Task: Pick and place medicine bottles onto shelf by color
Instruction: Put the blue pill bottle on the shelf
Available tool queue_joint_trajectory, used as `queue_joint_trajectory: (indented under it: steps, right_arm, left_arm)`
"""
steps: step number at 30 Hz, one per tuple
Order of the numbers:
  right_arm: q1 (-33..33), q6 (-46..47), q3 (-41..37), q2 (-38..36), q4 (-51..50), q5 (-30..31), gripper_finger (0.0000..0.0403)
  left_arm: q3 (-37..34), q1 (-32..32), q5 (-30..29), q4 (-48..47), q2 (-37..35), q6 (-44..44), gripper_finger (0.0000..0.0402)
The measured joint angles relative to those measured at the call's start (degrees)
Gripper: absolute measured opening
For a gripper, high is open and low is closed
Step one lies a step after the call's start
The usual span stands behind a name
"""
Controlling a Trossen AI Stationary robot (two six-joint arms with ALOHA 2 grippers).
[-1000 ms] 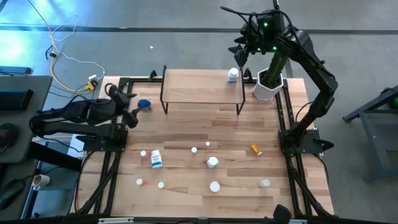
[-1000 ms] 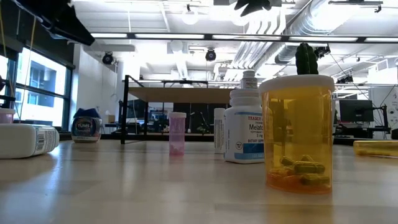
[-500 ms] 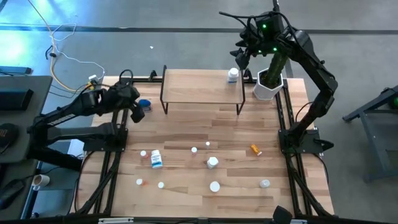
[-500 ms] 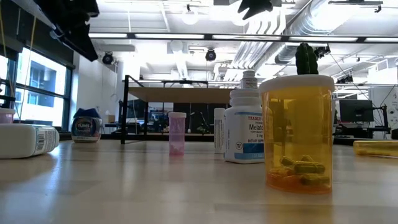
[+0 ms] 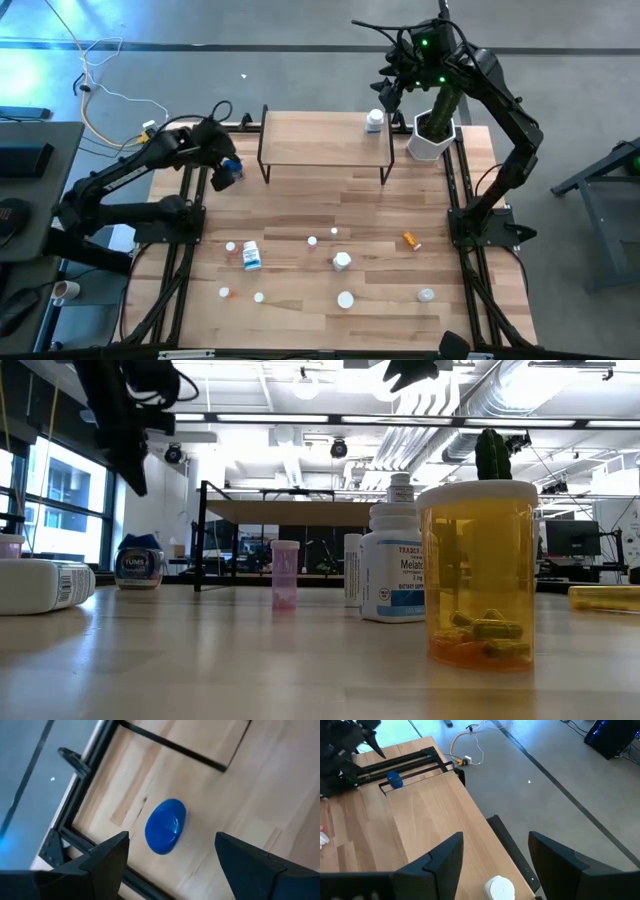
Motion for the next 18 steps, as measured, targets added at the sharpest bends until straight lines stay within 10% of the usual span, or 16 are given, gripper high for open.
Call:
queue_joint_trajectory:
  steps: [18]
  right_arm:
    - [0.02,0.12,-0.02,0.02,-1.48,0.01,0.0216]
  left_arm:
    - [-0.02,0.03,-0.64,1.27,12.34,8.75,0.0282]
